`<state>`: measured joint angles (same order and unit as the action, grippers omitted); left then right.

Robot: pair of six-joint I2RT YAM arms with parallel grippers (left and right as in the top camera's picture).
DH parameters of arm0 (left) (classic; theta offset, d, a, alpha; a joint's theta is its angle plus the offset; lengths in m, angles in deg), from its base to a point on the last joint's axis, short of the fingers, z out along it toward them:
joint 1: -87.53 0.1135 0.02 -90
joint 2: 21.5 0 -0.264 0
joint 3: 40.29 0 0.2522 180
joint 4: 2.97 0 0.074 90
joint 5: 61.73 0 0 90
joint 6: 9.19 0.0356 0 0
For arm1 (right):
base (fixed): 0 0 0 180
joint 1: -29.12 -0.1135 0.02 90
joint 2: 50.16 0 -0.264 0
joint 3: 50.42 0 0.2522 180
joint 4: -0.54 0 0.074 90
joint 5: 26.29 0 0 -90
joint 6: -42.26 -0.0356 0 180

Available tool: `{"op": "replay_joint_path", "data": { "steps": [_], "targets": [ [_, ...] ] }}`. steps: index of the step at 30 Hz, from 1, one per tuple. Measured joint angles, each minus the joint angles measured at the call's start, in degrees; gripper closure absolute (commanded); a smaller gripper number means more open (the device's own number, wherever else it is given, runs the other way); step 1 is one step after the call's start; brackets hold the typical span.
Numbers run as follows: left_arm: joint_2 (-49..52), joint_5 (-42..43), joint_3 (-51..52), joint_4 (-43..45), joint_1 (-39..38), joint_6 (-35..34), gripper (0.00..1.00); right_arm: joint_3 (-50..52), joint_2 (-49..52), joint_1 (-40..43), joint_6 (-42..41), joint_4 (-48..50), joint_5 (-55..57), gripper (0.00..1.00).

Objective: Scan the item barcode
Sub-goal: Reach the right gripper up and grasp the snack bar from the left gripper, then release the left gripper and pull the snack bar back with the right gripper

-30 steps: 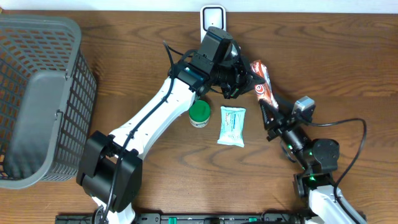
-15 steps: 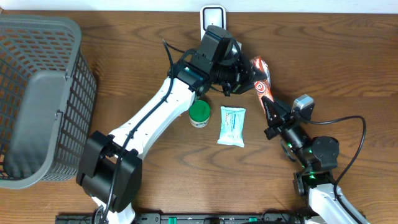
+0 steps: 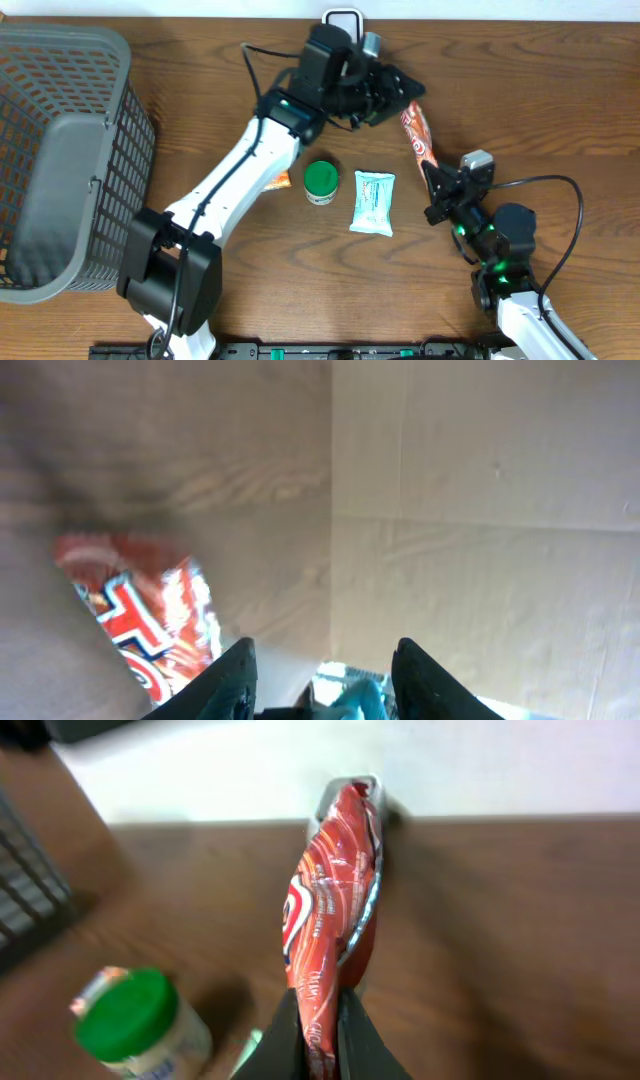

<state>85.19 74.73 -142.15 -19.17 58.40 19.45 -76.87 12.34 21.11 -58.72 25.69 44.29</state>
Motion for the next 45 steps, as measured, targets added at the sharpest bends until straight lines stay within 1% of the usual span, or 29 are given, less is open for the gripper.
{"op": "replay_joint_path", "data": {
  "steps": [1, 2, 5, 6, 7, 8, 10, 14, 17, 21, 23, 28, 33, 38, 42, 45],
  "targets": [
    [0.00, 0.20, 0.00, 1.11, 0.66, 0.02, 0.54, -0.46, 0.02, 0.00, 0.98, -2.16, 0.92, 0.99],
    [0.00, 0.35, 0.00, 2.38, 1.16, 0.13, 0.51, -0.98, 0.02, 0.00, 1.77, -3.76, 1.73, 0.99],
    [0.00, 1.07, 0.00, 5.86, 2.40, 0.28, 0.48, -3.56, 0.04, 0.00, 4.59, -9.46, 4.66, 0.99],
    [0.00, 1.20, 0.00, 6.91, 2.64, 0.39, 0.39, -4.70, 0.02, 0.00, 5.70, -11.56, 5.92, 0.99],
    [-0.09, 1.29, 0.00, 7.72, 2.80, 0.63, 0.36, -5.62, 0.04, 0.00, 6.56, -13.29, 6.99, 0.99],
    [-0.33, 1.44, 0.00, 8.90, 2.97, 1.62, 0.30, -6.95, 0.04, 0.00, 7.80, -15.93, 8.50, 0.99],
    [-0.76, 1.51, 0.00, 9.62, 3.17, 2.43, 0.25, -8.48, 0.04, 0.00, 9.46, -19.10, 10.38, 0.99],
    [-3.02, 1.66, 0.00, 10.01, 3.67, 6.25, 0.08, -11.93, 0.04, 0.00, 13.42, -25.57, 13.77, 0.99],
    [-5.35, 1.64, 0.00, 9.94, 4.44, 9.38, 0.01, -14.49, 0.04, 0.00, 16.24, -29.94, 14.91, 0.99],
    [-9.75, 1.64, 0.00, 8.24, 6.34, 14.91, 0.00, -17.73, 0.04, -0.85, 20.26, -34.73, 18.36, 0.99],
    [-12.20, 1.64, 0.00, 6.88, 7.65, 17.31, 0.00, -18.67, 0.04, -2.43, 22.23, -35.34, 21.59, 0.99],
    [-16.28, 1.64, 0.00, 2.60, 11.04, 20.87, 0.02, -19.50, 0.07, -9.97, 28.39, -35.65, 32.63, 0.99],
    [-18.23, 1.64, 0.00, -0.20, 14.38, 21.81, 0.02, -19.52, 0.24, -17.94, 33.18, -35.74, 44.06, 0.99],
    [-19.76, 1.64, 0.00, -0.59, 17.94, 22.45, 0.02, -19.52, 2.60, -24.37, 36.15, -35.67, 53.62, 0.99],
    [-21.55, 1.64, 0.00, -0.59, 21.09, 22.45, 0.02, -19.56, 8.13, -27.58, 37.11, -35.50, 57.68, 0.99],
    [-22.60, 1.64, 0.00, -0.59, 22.93, 22.47, 0.02, -19.74, 14.58, -29.53, 37.42, -34.05, 60.65, 0.99]
  ]
}}
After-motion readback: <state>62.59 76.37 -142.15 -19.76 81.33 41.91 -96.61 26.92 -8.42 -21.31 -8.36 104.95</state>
